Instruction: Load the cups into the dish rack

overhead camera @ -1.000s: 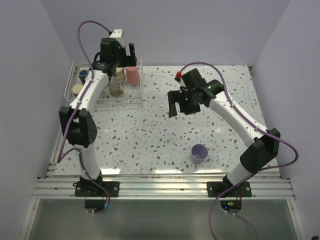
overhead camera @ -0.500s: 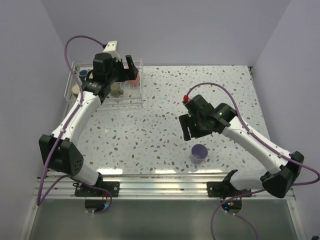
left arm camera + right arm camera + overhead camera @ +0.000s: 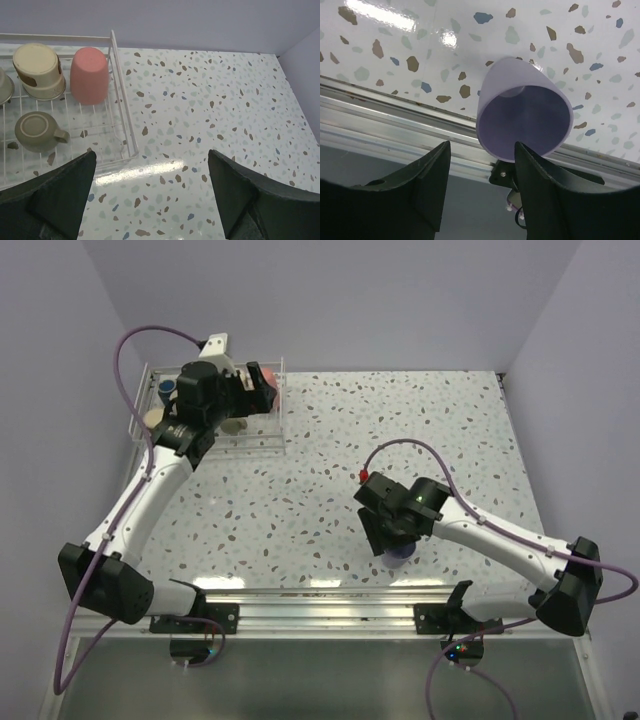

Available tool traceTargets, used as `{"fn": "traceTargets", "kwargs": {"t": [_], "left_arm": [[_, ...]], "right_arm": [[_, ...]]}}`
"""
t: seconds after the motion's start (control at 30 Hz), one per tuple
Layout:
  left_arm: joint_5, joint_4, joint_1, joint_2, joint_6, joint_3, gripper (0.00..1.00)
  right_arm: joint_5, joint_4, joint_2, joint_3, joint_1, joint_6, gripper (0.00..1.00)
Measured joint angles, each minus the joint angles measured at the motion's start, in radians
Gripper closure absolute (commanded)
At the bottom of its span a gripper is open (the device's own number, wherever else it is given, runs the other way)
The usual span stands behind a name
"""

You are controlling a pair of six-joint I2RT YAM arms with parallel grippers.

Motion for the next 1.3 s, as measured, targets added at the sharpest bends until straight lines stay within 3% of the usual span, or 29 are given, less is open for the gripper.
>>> {"fn": "traceTargets", "kwargs": {"t": [0.17,0.33,0.5,0.63,0.73,0.83,0.97,1.13,1.3], "left_arm": [[-0.008,-0.010,0.000,-0.021,-0.004,-0.006,0.05],[-0.025,-0.018,0.000,-0.039,-0.004,-0.014,0.05],[-0.030,-0.024,0.000,-0.047,-0.003,-0.024,0.05],[-0.035,-0.025,0.000,-0.047,-0.002,-0.026,0.05],[-0.037,-0.026,0.000,-0.047,0.000,-0.025,0.05],[-0.051,-0.034,0.000,-0.045,0.001,-0.021,0.05],[-0.095,-0.048,0.000,-0.020,0.023,0.017,0.00],[-0.127,-0.033,0.001,-0.014,0.083,0.031,0.00],[-0.080,-0.025,0.050,-0.009,0.075,0.056,0.00]], "right_arm": [[0.007,0.026,0.002,-0.059,0.000,0.010,0.47],[0.016,0.075,0.007,-0.106,0.000,0.013,0.62],[0.031,0.123,0.036,-0.156,0.006,0.014,0.68],[0.034,0.135,0.057,-0.168,0.012,0.013,0.80],[0.039,0.143,0.074,-0.164,0.014,0.010,1.00],[0.060,0.129,0.093,-0.140,0.015,0.010,1.00],[0.094,0.077,0.129,0.000,0.015,-0.004,1.00],[0.121,0.035,0.237,0.375,-0.022,-0.053,1.00],[0.016,0.030,0.369,0.774,-0.204,-0.086,1.00]]}}
